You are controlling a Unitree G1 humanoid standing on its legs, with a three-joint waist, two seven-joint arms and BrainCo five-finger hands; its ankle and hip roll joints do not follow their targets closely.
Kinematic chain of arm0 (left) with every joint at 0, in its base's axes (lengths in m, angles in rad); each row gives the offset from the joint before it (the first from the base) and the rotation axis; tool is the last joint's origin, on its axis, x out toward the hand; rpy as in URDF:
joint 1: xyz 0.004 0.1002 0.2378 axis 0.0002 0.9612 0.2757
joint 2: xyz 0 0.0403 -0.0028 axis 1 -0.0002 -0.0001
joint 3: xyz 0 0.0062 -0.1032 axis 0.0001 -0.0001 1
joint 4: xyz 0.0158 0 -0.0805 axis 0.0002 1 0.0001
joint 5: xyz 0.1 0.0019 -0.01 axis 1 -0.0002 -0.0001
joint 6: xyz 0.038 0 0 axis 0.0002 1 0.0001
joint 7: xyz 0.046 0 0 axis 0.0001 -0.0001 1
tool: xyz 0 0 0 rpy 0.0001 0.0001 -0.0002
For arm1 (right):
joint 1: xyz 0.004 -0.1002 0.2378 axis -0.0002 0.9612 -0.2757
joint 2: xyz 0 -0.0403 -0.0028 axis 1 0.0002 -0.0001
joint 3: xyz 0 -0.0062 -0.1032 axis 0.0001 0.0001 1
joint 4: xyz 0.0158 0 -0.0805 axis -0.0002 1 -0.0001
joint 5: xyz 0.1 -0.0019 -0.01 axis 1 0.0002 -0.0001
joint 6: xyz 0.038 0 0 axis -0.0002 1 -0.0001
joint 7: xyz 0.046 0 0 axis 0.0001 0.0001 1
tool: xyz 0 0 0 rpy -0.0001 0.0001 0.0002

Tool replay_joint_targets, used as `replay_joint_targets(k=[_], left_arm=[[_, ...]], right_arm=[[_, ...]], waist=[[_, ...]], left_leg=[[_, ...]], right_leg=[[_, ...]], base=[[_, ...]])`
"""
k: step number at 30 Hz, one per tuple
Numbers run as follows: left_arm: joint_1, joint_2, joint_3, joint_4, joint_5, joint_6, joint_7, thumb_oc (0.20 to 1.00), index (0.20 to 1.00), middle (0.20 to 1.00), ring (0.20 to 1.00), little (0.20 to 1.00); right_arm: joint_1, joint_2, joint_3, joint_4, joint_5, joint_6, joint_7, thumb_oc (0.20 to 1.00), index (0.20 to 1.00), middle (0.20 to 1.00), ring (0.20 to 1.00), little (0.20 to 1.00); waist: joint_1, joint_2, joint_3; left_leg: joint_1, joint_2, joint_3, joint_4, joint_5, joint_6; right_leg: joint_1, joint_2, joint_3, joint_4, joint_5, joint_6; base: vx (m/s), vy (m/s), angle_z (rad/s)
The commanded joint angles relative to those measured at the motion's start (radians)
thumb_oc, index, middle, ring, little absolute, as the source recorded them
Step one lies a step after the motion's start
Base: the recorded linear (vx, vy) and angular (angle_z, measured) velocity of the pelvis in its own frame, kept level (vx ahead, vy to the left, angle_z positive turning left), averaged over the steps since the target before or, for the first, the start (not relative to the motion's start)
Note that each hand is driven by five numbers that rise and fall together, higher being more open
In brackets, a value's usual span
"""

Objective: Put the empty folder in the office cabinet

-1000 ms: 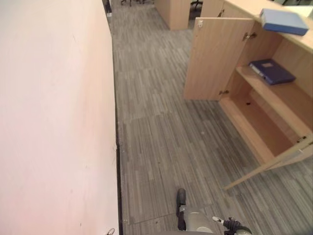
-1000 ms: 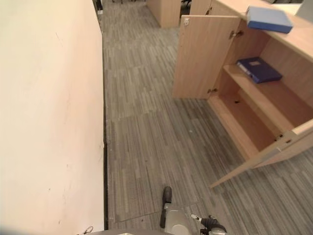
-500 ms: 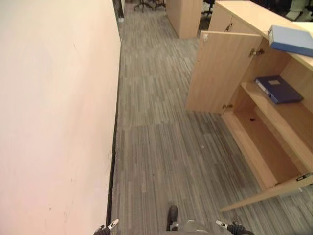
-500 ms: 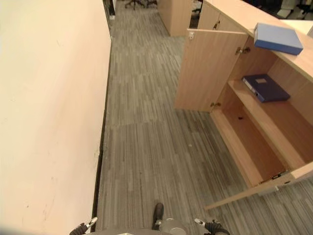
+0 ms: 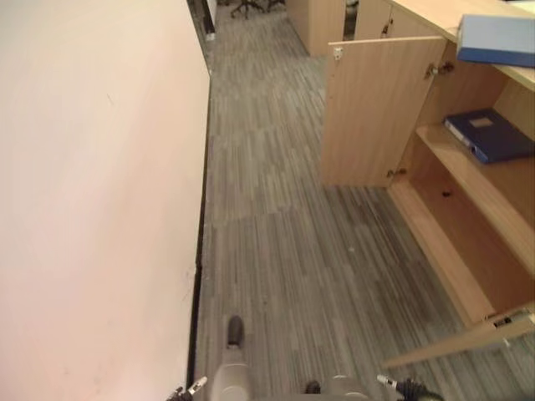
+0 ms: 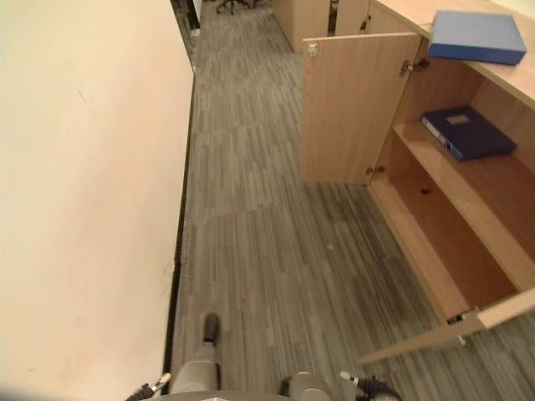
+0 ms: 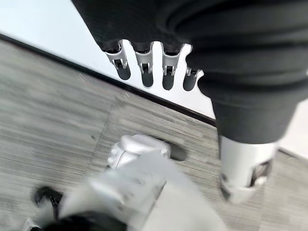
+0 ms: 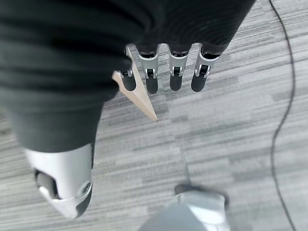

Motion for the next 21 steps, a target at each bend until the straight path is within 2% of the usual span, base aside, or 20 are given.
replay_joint_targets(k=[1, 3, 8, 9, 10, 15, 18, 19, 21], left_arm=[[0.041, 0.038, 0.024, 0.009, -0.003, -0.013, 0.007, 1.000, 1.000, 1.000, 1.000, 1.000], [0.044, 0.039, 0.025, 0.010, -0.001, -0.012, 0.007, 1.000, 1.000, 1.000, 1.000, 1.000], [0.040, 0.056, 0.033, 0.015, 0.002, -0.015, 0.014, 1.000, 1.000, 1.000, 1.000, 1.000], [0.030, 0.064, 0.037, 0.011, -0.002, -0.018, 0.017, 1.000, 1.000, 1.000, 1.000, 1.000], [0.030, 0.065, 0.037, 0.011, -0.002, -0.018, 0.017, 1.000, 1.000, 1.000, 1.000, 1.000], [0.007, 0.081, 0.039, -0.005, -0.008, -0.028, 0.031, 1.000, 1.000, 1.000, 1.000, 1.000], [0.000, 0.085, 0.039, -0.004, -0.003, -0.028, 0.029, 1.000, 1.000, 1.000, 1.000, 1.000], [0.000, 0.085, 0.039, -0.004, -0.003, -0.028, 0.029, 1.000, 1.000, 1.000, 1.000, 1.000], [-0.001, 0.086, 0.043, 0.002, 0.008, -0.024, 0.027, 1.000, 1.000, 1.000, 1.000, 1.000]], right_arm=[[0.000, 0.014, -0.014, 0.014, -0.003, -0.009, -0.002, 1.000, 1.000, 1.000, 1.000, 1.000], [0.005, 0.016, -0.014, 0.017, -0.006, -0.009, -0.003, 1.000, 1.000, 1.000, 1.000, 1.000], [0.004, 0.037, -0.005, 0.018, -0.006, -0.009, -0.003, 1.000, 1.000, 1.000, 1.000, 1.000], [-0.007, 0.043, -0.002, 0.014, -0.004, -0.010, -0.004, 1.000, 1.000, 1.000, 1.000, 1.000], [-0.007, 0.043, -0.002, 0.014, -0.004, -0.010, -0.004, 1.000, 1.000, 1.000, 1.000, 1.000], [-0.033, 0.060, 0.005, -0.011, -0.009, -0.008, -0.001, 1.000, 1.000, 1.000, 1.000, 1.000], [-0.038, 0.064, 0.000, -0.019, -0.014, -0.004, 0.003, 1.000, 1.000, 1.000, 1.000, 1.000], [-0.038, 0.064, 0.000, -0.019, -0.014, -0.004, 0.003, 1.000, 1.000, 1.000, 1.000, 1.000], [-0.034, 0.067, -0.008, -0.018, -0.021, 0.000, 0.007, 1.000, 1.000, 1.000, 1.000, 1.000]], waist=[[0.027, -0.007, -0.026], [0.027, -0.004, -0.035], [0.035, -0.021, -0.058], [0.037, -0.032, -0.063], [0.038, -0.033, -0.063], [0.039, -0.051, -0.093], [0.038, -0.056, -0.104], [0.039, -0.056, -0.105], [0.040, -0.059, -0.117]], left_leg=[[0.110, -0.064, 0.015, 0.007, 0.008, 0.048], [0.119, -0.063, 0.015, 0.004, 0.019, 0.042], [0.149, -0.083, 0.044, 0.026, 0.000, 0.066], [0.141, -0.106, 0.050, 0.050, -0.032, 0.087], [0.139, -0.107, 0.051, 0.052, -0.033, 0.087], [0.143, -0.180, 0.065, 0.077, -0.114, 0.133], [0.155, -0.214, 0.074, 0.078, -0.142, 0.152], [0.155, -0.215, 0.075, 0.079, -0.142, 0.153], [0.182, -0.257, 0.080, 0.064, -0.167, 0.170]], right_leg=[[0.248, -0.056, 0.009, -0.412, 0.135, 0.132], [0.256, -0.058, 0.006, -0.419, 0.134, 0.133], [0.251, -0.102, 0.010, -0.420, 0.136, 0.156], [0.243, -0.126, 0.011, -0.420, 0.147, 0.175], [0.243, -0.127, 0.012, -0.420, 0.147, 0.175], [0.198, -0.214, 0.014, -0.388, 0.193, 0.228], [0.181, -0.266, 0.007, -0.355, 0.223, 0.254], [0.180, -0.267, 0.007, -0.355, 0.222, 0.254], [0.160, -0.328, -0.013, -0.302, 0.288, 0.280]], base=[[0.24, 0.113, -0.80], [0.20, 0.104, -0.61], [0.17, 0.132, -0.19], [0.09, 0.107, 0.01], [0.13, 0.172, -0.04], [0.13, 0.182, -0.17], [0.14, 0.183, -0.26], [0.14, 0.181, -0.12], [0.15, 0.219, -0.02]])
